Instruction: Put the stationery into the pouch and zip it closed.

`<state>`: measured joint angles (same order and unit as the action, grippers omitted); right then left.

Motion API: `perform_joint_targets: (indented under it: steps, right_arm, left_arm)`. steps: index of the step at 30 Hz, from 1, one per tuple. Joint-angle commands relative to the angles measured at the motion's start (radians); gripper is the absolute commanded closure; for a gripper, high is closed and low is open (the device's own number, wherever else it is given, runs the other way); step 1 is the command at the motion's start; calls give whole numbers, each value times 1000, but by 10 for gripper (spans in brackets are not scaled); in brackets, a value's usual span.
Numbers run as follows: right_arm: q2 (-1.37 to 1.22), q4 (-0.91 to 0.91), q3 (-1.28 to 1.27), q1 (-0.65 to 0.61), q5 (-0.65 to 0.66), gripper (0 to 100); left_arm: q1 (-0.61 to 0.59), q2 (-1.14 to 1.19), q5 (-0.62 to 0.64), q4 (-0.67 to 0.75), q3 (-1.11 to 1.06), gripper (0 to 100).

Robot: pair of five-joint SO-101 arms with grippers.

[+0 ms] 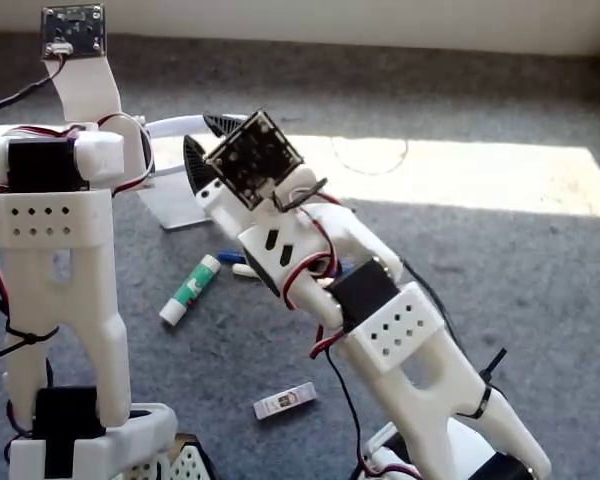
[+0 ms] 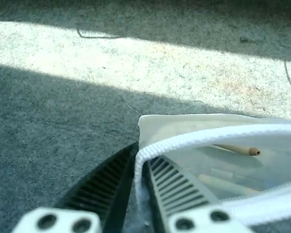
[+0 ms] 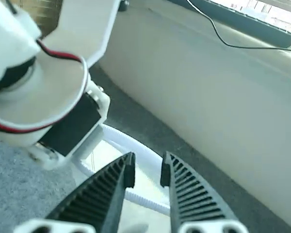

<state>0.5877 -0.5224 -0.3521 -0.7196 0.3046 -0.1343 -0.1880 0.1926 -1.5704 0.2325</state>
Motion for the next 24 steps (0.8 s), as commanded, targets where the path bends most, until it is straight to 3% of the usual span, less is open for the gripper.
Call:
perform_joint_targets:
  steps: [1, 4, 10, 19, 24]
  right_arm:
    - [16, -291, 242, 54, -34, 910]
    - [13, -483, 381, 113, -120, 910]
    - [13, -797, 541, 162, -115, 910]
    - [15, -1064, 437, 156, -110, 909]
    - [15, -1202, 329, 114, 80, 908]
  left_arm:
    - [-15, 12, -2, 9, -13, 992]
    - [-27, 12, -2, 9, -13, 992]
    - [-30, 12, -2, 15, -12, 992]
    - [-35, 12, -2, 15, -12, 991]
    - [-62, 12, -2, 17, -5, 990]
